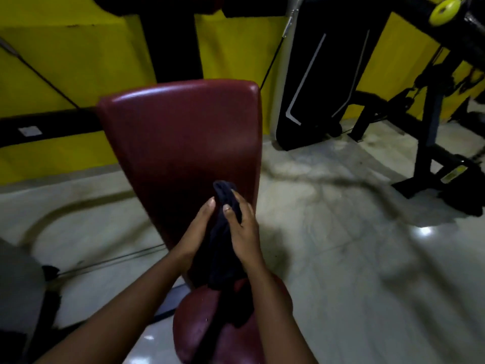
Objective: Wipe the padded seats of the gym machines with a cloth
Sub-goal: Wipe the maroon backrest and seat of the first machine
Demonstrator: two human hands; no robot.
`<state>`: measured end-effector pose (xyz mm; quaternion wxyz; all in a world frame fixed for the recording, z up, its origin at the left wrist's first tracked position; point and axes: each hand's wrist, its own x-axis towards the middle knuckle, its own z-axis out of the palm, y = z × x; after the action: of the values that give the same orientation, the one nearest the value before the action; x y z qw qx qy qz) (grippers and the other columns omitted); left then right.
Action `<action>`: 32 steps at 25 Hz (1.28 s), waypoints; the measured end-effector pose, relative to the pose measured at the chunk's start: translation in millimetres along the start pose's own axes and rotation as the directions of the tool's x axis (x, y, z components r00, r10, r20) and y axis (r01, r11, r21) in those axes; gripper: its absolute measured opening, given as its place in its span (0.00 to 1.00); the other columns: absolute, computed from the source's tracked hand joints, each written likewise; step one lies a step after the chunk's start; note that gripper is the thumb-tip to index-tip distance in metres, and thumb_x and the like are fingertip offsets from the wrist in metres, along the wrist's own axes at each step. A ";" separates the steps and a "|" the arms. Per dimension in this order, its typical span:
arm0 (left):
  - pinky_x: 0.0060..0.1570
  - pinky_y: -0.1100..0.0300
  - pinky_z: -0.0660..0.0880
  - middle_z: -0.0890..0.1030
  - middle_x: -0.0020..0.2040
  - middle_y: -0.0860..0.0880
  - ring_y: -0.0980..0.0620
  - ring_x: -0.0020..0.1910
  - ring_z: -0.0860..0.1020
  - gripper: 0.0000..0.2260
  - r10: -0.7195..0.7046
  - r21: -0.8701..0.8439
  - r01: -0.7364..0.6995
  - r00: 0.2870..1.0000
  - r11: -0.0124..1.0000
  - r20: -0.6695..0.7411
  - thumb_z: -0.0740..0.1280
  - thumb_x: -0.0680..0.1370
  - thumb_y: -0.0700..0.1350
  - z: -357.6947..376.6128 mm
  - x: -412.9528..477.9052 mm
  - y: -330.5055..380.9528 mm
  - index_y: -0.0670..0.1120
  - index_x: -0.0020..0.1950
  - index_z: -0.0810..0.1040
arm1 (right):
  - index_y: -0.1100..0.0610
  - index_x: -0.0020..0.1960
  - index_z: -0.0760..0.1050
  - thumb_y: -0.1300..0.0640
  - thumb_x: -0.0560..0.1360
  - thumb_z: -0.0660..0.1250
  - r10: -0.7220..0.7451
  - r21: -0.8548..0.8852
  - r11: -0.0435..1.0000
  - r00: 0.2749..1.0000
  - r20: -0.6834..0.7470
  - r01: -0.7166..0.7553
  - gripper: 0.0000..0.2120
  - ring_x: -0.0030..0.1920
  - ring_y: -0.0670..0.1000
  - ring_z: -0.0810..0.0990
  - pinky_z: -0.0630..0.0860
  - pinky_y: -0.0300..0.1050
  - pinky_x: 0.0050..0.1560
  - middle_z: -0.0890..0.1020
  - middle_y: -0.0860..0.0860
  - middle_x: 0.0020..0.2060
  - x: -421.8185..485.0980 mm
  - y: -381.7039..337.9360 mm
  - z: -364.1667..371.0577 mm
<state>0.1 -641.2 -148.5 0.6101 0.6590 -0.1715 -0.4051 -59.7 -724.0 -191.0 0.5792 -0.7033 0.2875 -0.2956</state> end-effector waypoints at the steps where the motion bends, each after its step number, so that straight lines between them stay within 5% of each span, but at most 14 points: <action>1: 0.41 0.71 0.77 0.84 0.45 0.55 0.62 0.42 0.81 0.14 -0.069 -0.159 0.070 0.998 0.985 0.013 0.51 0.82 0.51 -1.3 -10.4 1.3 0.49 0.57 0.75 | 0.52 0.70 0.66 0.56 0.80 0.60 0.006 0.008 1.000 0.998 0.064 -0.006 0.18 0.63 0.42 0.68 0.61 0.21 0.57 0.69 0.46 0.61 -11.7 -12.5 10.6; 5: 0.36 0.63 0.78 0.84 0.35 0.57 0.60 0.33 0.81 0.15 -0.138 -0.434 0.119 0.990 0.893 -0.014 0.56 0.78 0.59 -37.4 -52.1 -0.5 0.53 0.53 0.76 | 0.46 0.68 0.66 0.60 0.81 0.56 0.138 0.144 0.970 0.927 0.348 -0.198 0.18 0.63 0.44 0.70 0.69 0.25 0.53 0.70 0.47 0.64 -44.9 -61.3 56.3; 7: 0.40 0.60 0.79 0.85 0.40 0.52 0.56 0.38 0.83 0.16 -0.103 -0.565 0.054 0.993 0.823 -0.055 0.57 0.77 0.58 -63.2 -71.5 0.0 0.50 0.55 0.77 | 0.49 0.70 0.64 0.60 0.81 0.56 0.140 0.123 0.968 0.880 0.454 -0.217 0.19 0.64 0.46 0.70 0.71 0.31 0.57 0.69 0.48 0.65 -56.2 -83.6 70.5; 9: 0.45 0.55 0.79 0.85 0.46 0.45 0.49 0.44 0.83 0.20 -0.086 -0.635 -0.019 0.987 0.772 -0.134 0.57 0.78 0.58 -89.7 -82.6 3.8 0.45 0.58 0.78 | 0.51 0.71 0.65 0.60 0.81 0.56 0.076 0.052 0.992 0.855 0.513 -0.119 0.19 0.66 0.47 0.69 0.70 0.38 0.61 0.69 0.49 0.67 -54.7 -100.1 76.0; 12: 0.51 0.52 0.75 0.82 0.53 0.44 0.47 0.51 0.80 0.29 -0.074 -0.634 -0.162 0.942 0.756 -0.328 0.62 0.71 0.64 -137.4 -85.0 9.5 0.45 0.62 0.75 | 0.55 0.69 0.68 0.61 0.78 0.61 -0.111 -0.224 0.941 0.858 0.502 0.253 0.19 0.67 0.48 0.68 0.64 0.37 0.65 0.71 0.52 0.67 -22.9 -121.2 82.4; 15: 0.57 0.51 0.70 0.77 0.58 0.43 0.46 0.58 0.74 0.29 -0.065 -0.587 -0.277 0.867 0.760 -0.493 0.62 0.74 0.63 -172.6 -66.0 23.9 0.43 0.66 0.70 | 0.56 0.68 0.69 0.59 0.77 0.63 -0.228 -0.465 0.719 0.807 0.544 0.517 0.20 0.72 0.53 0.64 0.56 0.38 0.69 0.68 0.55 0.70 33.8 -140.0 88.2; 18: 0.50 0.52 0.73 0.78 0.53 0.42 0.42 0.53 0.77 0.27 -0.013 -0.473 -0.352 0.791 0.808 -0.612 0.64 0.74 0.59 -186.4 -28.5 46.7 0.43 0.66 0.71 | 0.52 0.70 0.66 0.49 0.77 0.59 -0.414 -0.652 0.276 0.699 0.583 0.706 0.22 0.73 0.55 0.61 0.57 0.52 0.72 0.65 0.55 0.72 95.7 -149.8 95.0; 21: 0.50 0.50 0.73 0.79 0.51 0.41 0.42 0.51 0.77 0.30 -0.024 -0.374 -0.313 0.738 0.873 -0.675 0.63 0.72 0.66 -178.6 18.1 71.4 0.41 0.59 0.75 | 0.48 0.72 0.62 0.40 0.76 0.52 -0.451 -0.625 -0.116 0.520 0.726 0.772 0.27 0.71 0.55 0.65 0.64 0.60 0.68 0.70 0.55 0.69 155.6 -139.8 99.1; 24: 0.46 0.52 0.71 0.79 0.46 0.41 0.44 0.46 0.77 0.41 0.053 -0.262 -0.319 0.720 0.911 -0.692 0.61 0.55 0.80 -166.1 67.6 86.8 0.45 0.46 0.77 | 0.47 0.75 0.55 0.39 0.78 0.50 -0.533 -0.557 -0.249 0.368 0.762 0.792 0.28 0.75 0.53 0.56 0.54 0.58 0.72 0.63 0.53 0.73 189.1 -117.0 97.6; 28: 0.63 0.51 0.66 0.72 0.69 0.45 0.42 0.67 0.70 0.28 0.330 0.158 -0.330 0.573 0.931 -0.750 0.62 0.75 0.61 -155.0 100.4 116.4 0.57 0.74 0.61 | 0.48 0.75 0.56 0.39 0.77 0.53 -0.630 -0.529 -0.306 0.249 0.736 0.791 0.30 0.75 0.53 0.55 0.54 0.59 0.71 0.59 0.53 0.75 193.3 -104.4 96.2; 30: 0.64 0.51 0.65 0.71 0.69 0.44 0.42 0.68 0.68 0.30 0.321 0.200 -0.283 0.492 0.938 -0.809 0.62 0.74 0.64 -154.5 108.0 117.8 0.56 0.74 0.61 | 0.48 0.76 0.55 0.39 0.77 0.53 -0.651 -0.530 -0.317 0.226 0.725 0.786 0.30 0.75 0.53 0.55 0.54 0.59 0.72 0.58 0.52 0.75 196.4 -104.7 96.8; 32: 0.65 0.47 0.67 0.75 0.66 0.43 0.40 0.65 0.71 0.38 0.217 0.103 -0.245 0.501 0.964 -0.838 0.58 0.67 0.74 -154.7 112.6 96.5 0.54 0.71 0.67 | 0.48 0.76 0.55 0.39 0.77 0.53 -0.667 -0.535 -0.326 0.212 0.715 0.780 0.30 0.75 0.53 0.55 0.53 0.59 0.72 0.58 0.52 0.75 197.6 -102.7 97.9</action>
<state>210.0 -638.4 -105.3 0.6748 0.7339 0.0630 0.0451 150.4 -791.6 -88.6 -0.2011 -0.9043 -0.1510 -0.3451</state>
